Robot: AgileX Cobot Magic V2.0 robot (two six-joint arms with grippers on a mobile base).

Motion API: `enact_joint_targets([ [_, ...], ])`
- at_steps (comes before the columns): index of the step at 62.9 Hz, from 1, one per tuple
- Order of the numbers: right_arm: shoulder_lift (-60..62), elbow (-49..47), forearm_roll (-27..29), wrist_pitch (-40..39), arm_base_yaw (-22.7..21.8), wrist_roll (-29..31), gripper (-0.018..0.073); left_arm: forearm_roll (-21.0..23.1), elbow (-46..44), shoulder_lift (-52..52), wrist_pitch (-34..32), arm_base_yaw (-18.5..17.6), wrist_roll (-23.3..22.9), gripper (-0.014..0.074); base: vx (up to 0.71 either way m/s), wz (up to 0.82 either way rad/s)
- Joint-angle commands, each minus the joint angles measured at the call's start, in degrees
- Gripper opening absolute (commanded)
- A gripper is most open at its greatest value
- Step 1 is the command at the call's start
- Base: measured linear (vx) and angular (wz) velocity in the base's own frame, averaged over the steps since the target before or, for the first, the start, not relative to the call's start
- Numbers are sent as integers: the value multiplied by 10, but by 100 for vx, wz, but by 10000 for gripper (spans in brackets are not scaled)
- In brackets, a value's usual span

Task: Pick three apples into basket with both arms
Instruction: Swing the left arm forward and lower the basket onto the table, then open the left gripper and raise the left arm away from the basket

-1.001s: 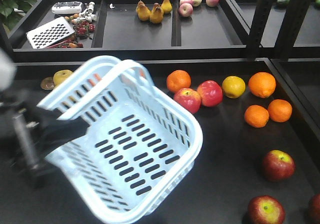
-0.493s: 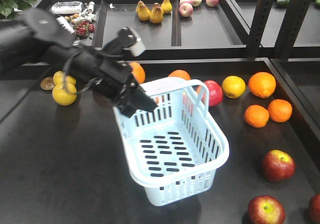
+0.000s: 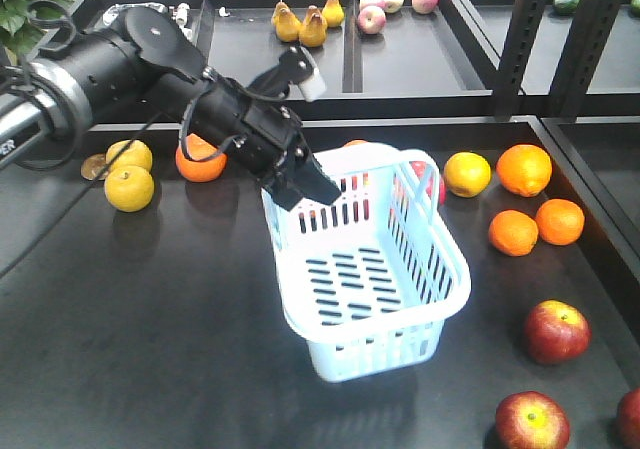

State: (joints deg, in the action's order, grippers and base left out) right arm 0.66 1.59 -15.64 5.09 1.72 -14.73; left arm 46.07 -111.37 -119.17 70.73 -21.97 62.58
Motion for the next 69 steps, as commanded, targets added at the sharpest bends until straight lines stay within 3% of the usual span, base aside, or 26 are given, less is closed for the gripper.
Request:
enact_joint_targets([
  [1,8,8,-7,-43,-4,2,-4,35,-20,37,9,-3,-1,-8,0,0],
  [32,8,8,-7,-43,-4,2,-4,39,-20,15,-4,-3,-1,48,0,0],
  [46,8,8,-7,-43,-4,2,-4,42,-20,14,-6,-3,-2,253,0,0],
  [59,8,8,-7,-43,-4,2,-4,42,-21,18,-17,-3,-53,494,0,0],
  [69,8,8,-7,-43,-4,2,-4,39,-21,56,-1,0,-105,521,0,0],
])
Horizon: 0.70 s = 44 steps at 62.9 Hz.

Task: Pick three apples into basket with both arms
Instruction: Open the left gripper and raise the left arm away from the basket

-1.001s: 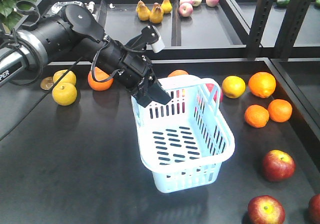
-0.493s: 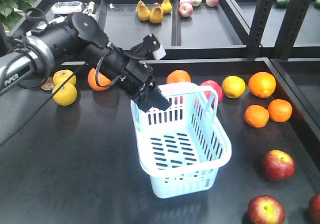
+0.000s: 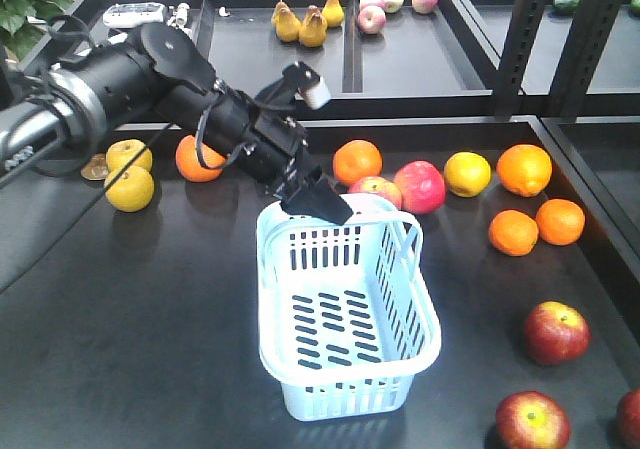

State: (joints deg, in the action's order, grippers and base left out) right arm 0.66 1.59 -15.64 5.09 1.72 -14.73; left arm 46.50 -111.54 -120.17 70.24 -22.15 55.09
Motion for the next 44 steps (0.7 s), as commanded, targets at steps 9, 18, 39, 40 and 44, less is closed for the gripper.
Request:
enact_joint_targets([
  [9,8,8,-7,-44,-4,2,-4,15,-19,125,14,7,-92,475,0,0],
  [18,8,8,-7,-43,-4,2,-4,-79,-19,202,14,7,-178,334,0,0],
  [39,8,8,-7,-43,-4,2,-4,-178,65,395,14,5,-241,-9,0,0],
  [40,8,8,-7,-43,-4,2,-4,-178,76,404,14,5,-241,-9,0,0],
  [44,8,8,-7,-43,-4,2,-4,-177,139,450,14,5,-241,-8,0,0],
])
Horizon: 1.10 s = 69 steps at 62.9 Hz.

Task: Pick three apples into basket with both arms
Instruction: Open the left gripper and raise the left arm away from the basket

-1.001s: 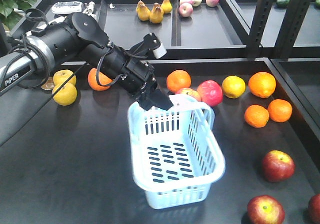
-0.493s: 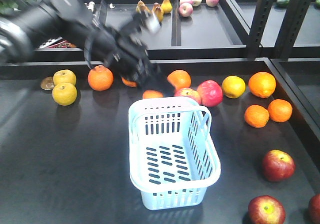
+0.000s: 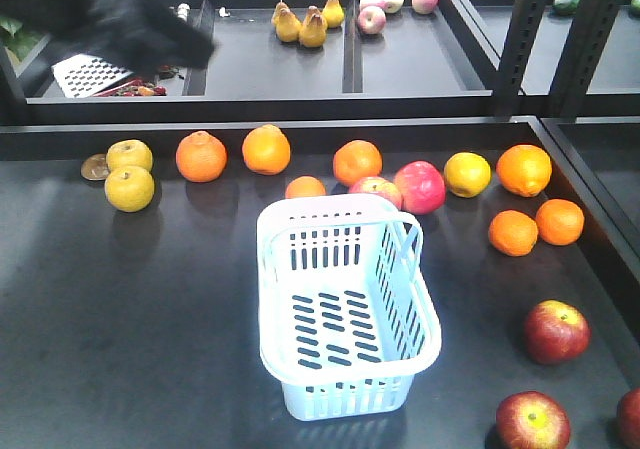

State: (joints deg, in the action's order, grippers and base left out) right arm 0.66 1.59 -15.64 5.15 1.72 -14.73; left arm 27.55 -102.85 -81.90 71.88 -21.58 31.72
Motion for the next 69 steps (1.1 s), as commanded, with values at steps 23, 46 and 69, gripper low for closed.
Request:
enact_joint_targets([
  [23,8,8,-7,-44,-4,2,-4,37,542,391,-174,0,-6,-8,0,0],
  [46,8,8,-7,-44,-4,2,-4,103,796,625,-327,0,-6,-8,0,0],
  [69,8,8,114,-152,-4,-145,-4,106,796,644,-363,0,-6,-8,0,0],
])
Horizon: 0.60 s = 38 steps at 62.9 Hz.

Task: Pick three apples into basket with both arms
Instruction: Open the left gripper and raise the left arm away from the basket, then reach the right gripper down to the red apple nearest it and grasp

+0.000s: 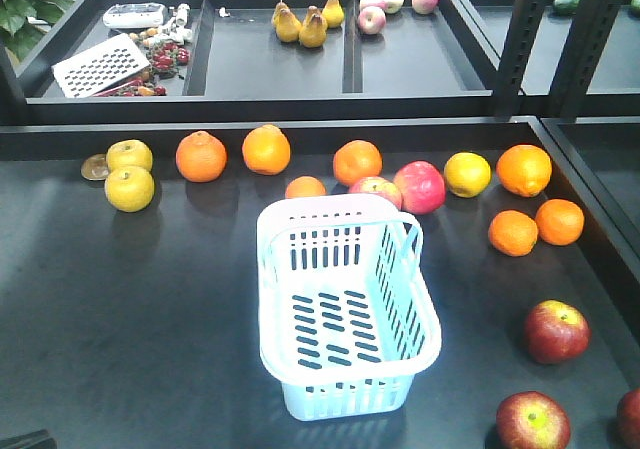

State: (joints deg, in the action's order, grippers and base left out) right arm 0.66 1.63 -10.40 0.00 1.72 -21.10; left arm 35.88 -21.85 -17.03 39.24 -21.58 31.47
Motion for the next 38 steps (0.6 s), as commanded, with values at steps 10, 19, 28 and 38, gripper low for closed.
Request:
enact_joint_targets([
  [10,8,7,138,-161,-4,-188,-4,23,-14,-5,-36,0,-4,-8,0,0],
  [19,8,7,139,-168,-4,-194,-4,23,-14,-5,-35,0,-4,-8,0,0],
  [28,7,-11,134,-97,-4,-221,-4,23,-14,-5,-31,0,-4,-8,0,0],
  [38,-33,-140,97,161,-4,-141,-4,23,-14,-5,-29,0,-4,-8,0,0],
])
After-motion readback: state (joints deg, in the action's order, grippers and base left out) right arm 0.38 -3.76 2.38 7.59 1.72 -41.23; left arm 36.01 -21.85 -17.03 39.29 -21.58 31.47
